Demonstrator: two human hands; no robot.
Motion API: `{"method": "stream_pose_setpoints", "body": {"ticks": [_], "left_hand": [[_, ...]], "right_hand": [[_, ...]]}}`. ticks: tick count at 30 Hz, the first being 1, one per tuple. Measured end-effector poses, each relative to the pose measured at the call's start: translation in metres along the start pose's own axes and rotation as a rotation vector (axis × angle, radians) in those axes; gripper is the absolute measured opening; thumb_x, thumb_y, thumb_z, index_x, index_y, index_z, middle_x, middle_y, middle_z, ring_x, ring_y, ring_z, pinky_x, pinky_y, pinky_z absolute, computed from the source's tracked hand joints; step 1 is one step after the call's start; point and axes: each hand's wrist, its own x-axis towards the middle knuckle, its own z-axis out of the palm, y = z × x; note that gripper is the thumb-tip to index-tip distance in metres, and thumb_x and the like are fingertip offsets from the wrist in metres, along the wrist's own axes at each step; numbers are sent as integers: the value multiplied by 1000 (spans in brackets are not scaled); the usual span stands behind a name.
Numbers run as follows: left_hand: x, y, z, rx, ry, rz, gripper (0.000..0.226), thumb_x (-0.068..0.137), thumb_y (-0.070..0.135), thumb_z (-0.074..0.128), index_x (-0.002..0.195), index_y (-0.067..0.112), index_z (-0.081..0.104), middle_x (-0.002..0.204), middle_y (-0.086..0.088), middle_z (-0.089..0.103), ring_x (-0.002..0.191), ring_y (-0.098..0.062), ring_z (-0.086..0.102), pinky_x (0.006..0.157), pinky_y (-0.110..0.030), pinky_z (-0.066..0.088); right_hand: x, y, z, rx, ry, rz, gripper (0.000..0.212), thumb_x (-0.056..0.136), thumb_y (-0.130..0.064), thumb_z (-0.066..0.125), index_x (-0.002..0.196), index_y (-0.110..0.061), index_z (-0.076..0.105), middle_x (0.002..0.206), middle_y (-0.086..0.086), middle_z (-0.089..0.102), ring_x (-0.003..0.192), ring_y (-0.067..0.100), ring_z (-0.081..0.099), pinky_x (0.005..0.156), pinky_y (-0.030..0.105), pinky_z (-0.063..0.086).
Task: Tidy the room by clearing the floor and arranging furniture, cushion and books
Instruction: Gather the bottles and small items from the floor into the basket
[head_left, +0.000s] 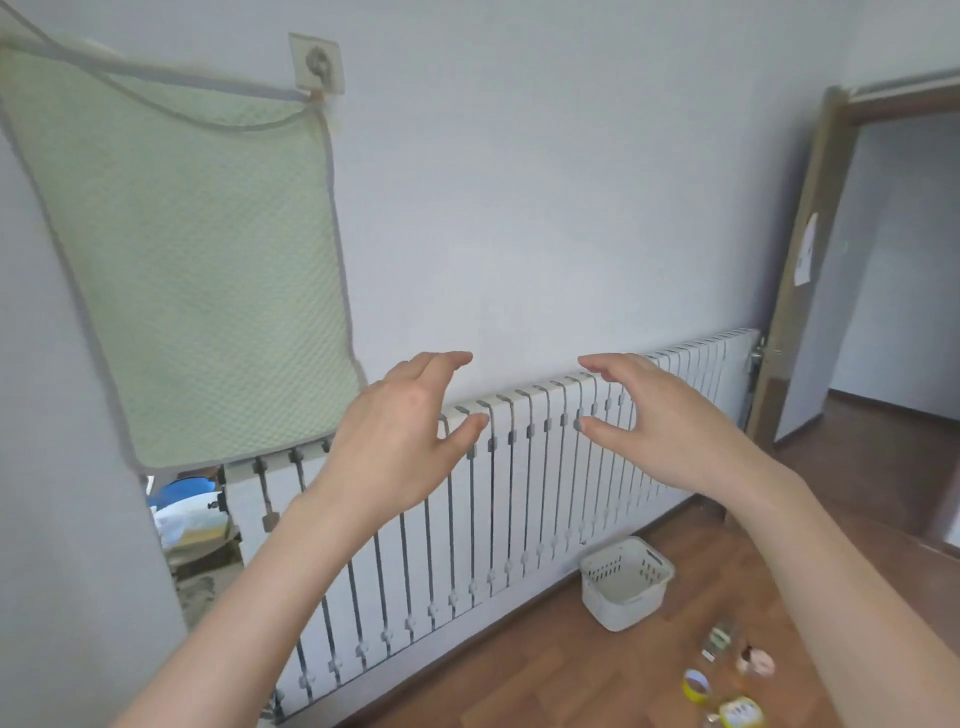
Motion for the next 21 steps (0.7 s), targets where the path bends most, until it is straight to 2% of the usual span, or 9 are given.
{"method": "stream_pose_setpoints", "body": {"ticks": [9,12,15,19,21], "left_hand": [[61,99,74,-78,-3,34,52,92,47,51,139,30,38,140,16,45,105,-11,58,81,-24,36],[87,135,105,-92,-3,59,51,92,48,51,138,29,40,140,16,45,108,-11,57,79,-23,35],[110,167,135,-104,-7,73,51,92,47,51,138,28,40,139,16,45,100,-13,60,80,-24,36],[141,210,177,-126,-8,90,51,92,47,51,138,29,40,140,16,45,100,-13,60,79,-24,36],[156,229,195,-134,-17,95,52,92,47,51,139,29,40,140,16,45,107,-12,57,80,-25,36]], "right_hand": [[-12,120,-53,-38,31,42,61,92,-44,60,146,-31,35,147,-14,40,133,4,41,106,27,37],[-9,167,-68,-53,46,49,62,92,-44,60,147,-31,35,148,-14,39,133,3,40,103,23,34],[-7,210,-81,-48,67,59,61,92,-43,61,146,-31,36,148,-14,40,131,3,41,98,19,32],[-7,272,-99,-72,74,75,61,92,-44,60,147,-31,35,148,-14,40,131,3,41,97,18,31],[-5,298,-108,-86,68,81,61,92,-44,60,147,-31,35,148,-14,40,132,3,41,98,19,31]]}}
